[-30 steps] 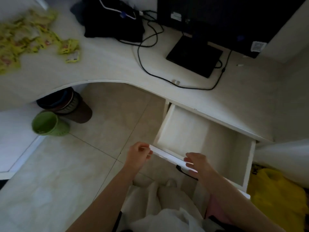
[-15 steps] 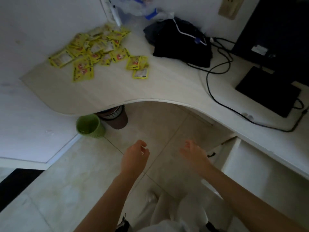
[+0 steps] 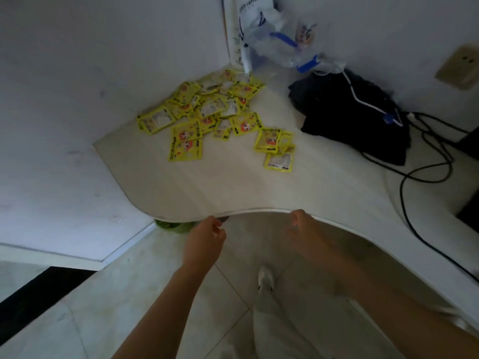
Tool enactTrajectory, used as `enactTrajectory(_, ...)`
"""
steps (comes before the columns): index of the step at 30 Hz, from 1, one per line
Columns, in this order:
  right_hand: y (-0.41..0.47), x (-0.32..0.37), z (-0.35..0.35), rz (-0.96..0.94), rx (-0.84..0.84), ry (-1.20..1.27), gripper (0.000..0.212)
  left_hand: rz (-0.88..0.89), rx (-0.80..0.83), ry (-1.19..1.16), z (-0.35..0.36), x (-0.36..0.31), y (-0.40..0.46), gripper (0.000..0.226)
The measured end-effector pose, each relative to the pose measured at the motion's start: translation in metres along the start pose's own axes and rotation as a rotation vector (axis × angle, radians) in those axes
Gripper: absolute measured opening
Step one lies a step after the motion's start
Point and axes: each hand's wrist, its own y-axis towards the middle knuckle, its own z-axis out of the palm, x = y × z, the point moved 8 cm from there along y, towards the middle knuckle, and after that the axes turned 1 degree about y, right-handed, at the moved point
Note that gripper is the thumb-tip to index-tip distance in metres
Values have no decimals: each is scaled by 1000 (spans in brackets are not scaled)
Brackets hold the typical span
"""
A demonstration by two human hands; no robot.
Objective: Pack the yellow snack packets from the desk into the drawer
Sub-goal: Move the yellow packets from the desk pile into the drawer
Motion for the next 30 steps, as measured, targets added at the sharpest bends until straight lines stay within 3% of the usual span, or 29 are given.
enactTrajectory(10, 143, 60, -24, -54, 88, -96, 44, -113, 5, 8, -16, 17, 115, 18)
enactTrajectory(16, 210, 72, -34, 0, 95, -82, 42, -64, 21, 108, -25, 19, 183, 27)
enactTrajectory(21, 256, 75, -42, 87, 61, -75, 47, -17, 60, 222, -36, 20, 245, 36)
enactTrajectory(25, 285, 72, -57, 237, -78, -31, 42, 5, 64, 261, -50, 23, 289, 52)
enactTrajectory(30, 311, 57, -56, 474, -136, -8, 73, 35, 134, 363, -53, 30, 323, 59)
